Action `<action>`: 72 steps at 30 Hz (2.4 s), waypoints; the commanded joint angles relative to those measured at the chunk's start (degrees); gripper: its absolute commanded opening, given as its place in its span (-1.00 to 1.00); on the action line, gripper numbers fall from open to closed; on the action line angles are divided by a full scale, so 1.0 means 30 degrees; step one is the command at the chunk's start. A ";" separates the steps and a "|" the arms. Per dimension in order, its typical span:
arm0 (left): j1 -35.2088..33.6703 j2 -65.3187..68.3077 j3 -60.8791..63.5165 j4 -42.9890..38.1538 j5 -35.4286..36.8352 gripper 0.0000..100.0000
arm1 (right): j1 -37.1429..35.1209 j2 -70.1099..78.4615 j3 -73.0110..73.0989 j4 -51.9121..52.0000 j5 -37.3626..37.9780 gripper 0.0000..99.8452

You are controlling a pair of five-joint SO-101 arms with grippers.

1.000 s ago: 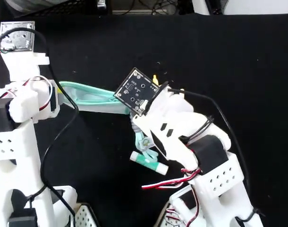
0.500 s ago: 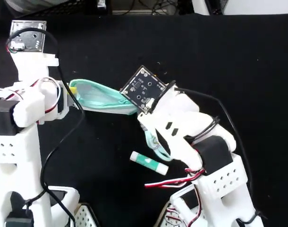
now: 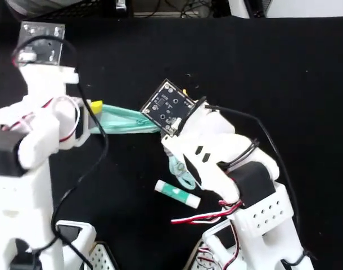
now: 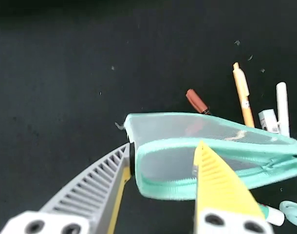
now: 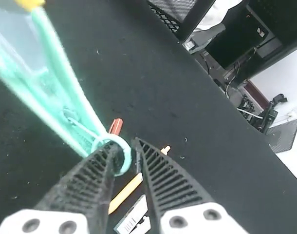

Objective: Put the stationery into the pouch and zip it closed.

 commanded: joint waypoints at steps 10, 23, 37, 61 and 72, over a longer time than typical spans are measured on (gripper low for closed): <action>-0.4322 0.0879 0.1245 0.0000 -0.1319 -0.56 | 0.0147 -0.0190 -0.0044 0.0293 0.0147 -0.98; -0.4088 0.2227 0.5465 -0.1817 -0.1905 -0.56 | 0.0147 -0.0190 -0.0044 0.0234 0.0088 -0.98; -0.4821 0.2022 0.0864 0.0088 -0.0791 -0.93 | 0.0147 -0.0132 -0.2593 0.0440 -0.0029 -0.98; -0.6256 0.2081 0.5114 -0.1465 0.0322 -0.88 | -0.1143 0.6901 -0.5553 0.0381 -0.0059 -0.94; -0.4879 0.2051 0.7458 -0.3897 0.0293 -0.94 | -0.2432 0.6842 -1.3875 0.8322 -0.1465 -0.60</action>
